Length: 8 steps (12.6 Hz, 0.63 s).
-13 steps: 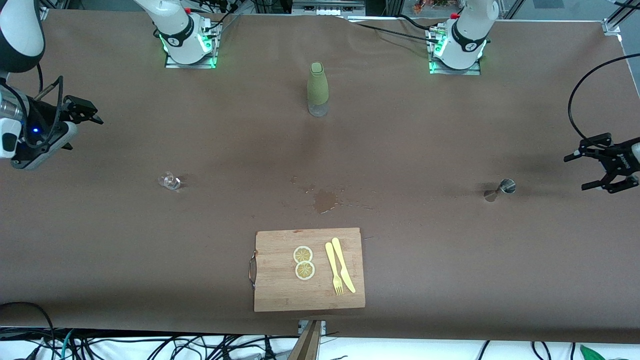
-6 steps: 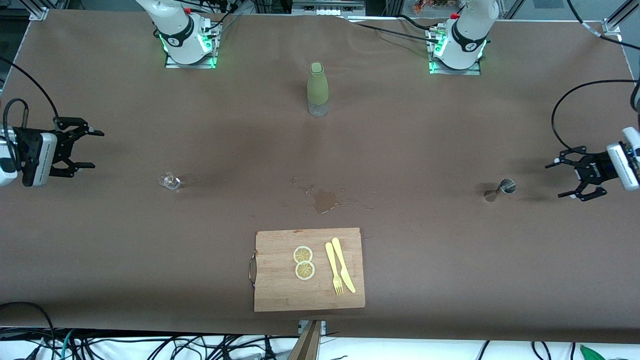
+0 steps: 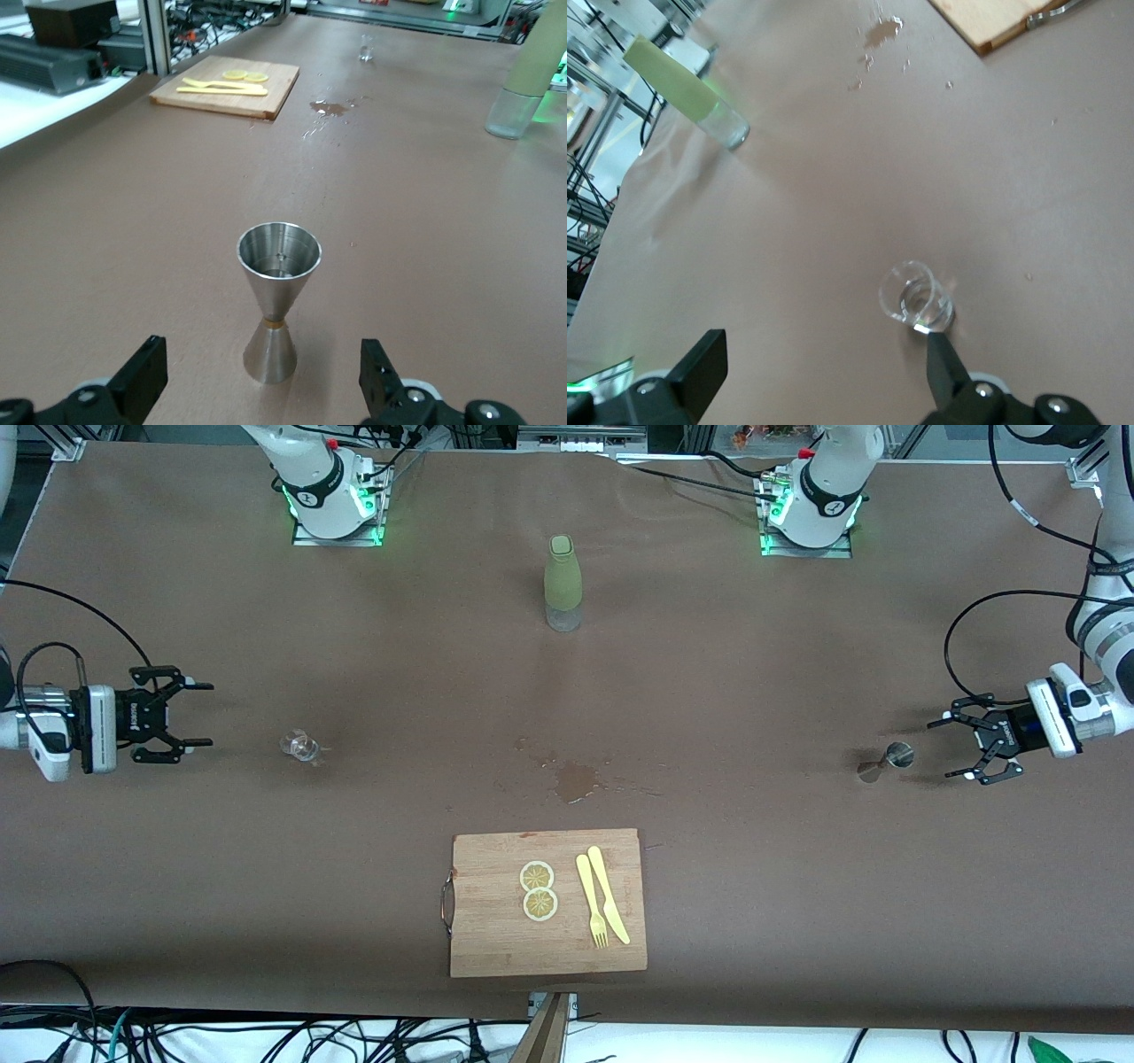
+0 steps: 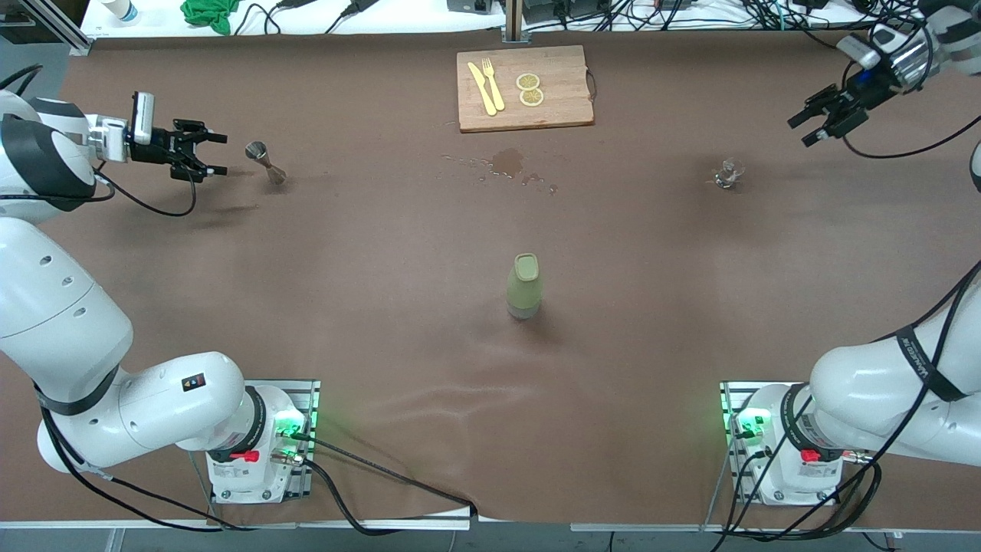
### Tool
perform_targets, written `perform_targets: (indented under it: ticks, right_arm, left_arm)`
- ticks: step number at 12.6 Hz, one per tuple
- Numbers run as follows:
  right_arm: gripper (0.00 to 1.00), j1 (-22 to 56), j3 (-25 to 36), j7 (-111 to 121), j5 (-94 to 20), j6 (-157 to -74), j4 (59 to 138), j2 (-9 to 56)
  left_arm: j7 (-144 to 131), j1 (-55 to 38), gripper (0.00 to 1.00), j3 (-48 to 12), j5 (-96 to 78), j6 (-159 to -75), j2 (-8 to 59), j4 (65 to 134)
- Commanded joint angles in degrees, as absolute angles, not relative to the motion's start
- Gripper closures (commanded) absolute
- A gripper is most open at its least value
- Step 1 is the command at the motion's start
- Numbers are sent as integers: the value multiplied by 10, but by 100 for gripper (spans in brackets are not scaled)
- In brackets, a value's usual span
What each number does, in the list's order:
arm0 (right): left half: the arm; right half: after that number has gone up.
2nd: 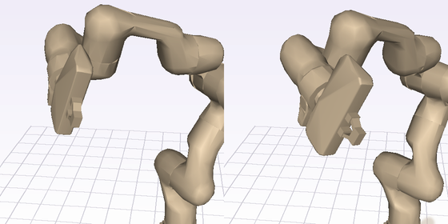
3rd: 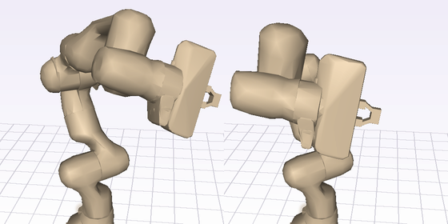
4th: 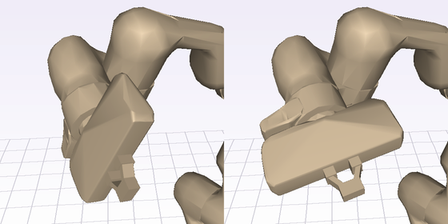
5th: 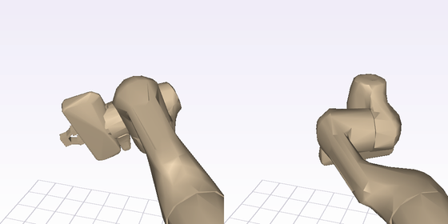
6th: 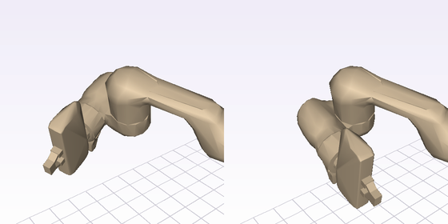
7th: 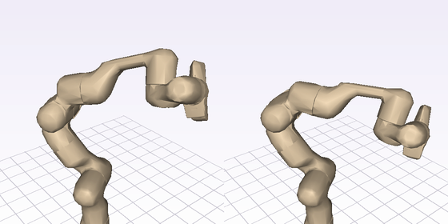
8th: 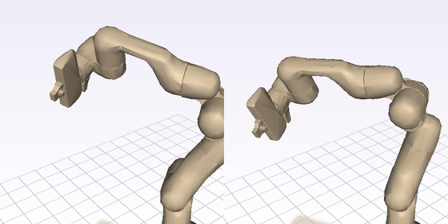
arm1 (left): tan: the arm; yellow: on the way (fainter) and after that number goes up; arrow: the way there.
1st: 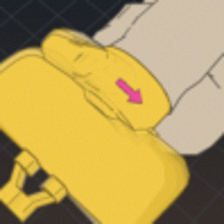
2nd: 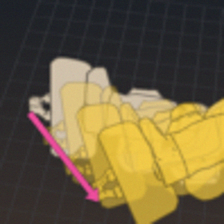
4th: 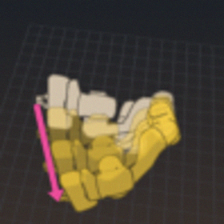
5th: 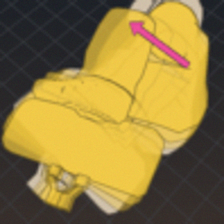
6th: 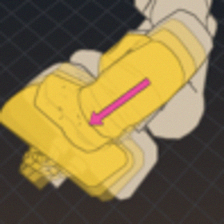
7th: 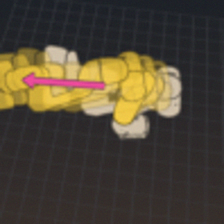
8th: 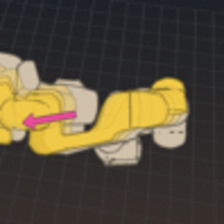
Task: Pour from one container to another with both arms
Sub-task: 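Close the left gripper on the jigger while the right gripper grasps the glass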
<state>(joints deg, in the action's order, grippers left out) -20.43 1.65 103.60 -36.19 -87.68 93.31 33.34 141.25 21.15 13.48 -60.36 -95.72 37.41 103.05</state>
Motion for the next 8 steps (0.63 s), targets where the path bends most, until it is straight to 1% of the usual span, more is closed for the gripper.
perform_targets:
  ticks: [1, 3, 8]
  right_arm:
    - [0, -230, 11, 1115, -407, -895, 925, 387]
    - [0, -232, 11, 1188, -454, -905, 927, 429]
    - [0, -231, 10, 1307, -538, -930, 931, 490]
  left_arm:
    - [1496, 212, 4, 138, -654, -935, 405, 1029]
    - [1505, 212, 4, 138, -674, -925, 417, 1030]
    - [1526, 206, 4, 133, -700, -918, 446, 1029]
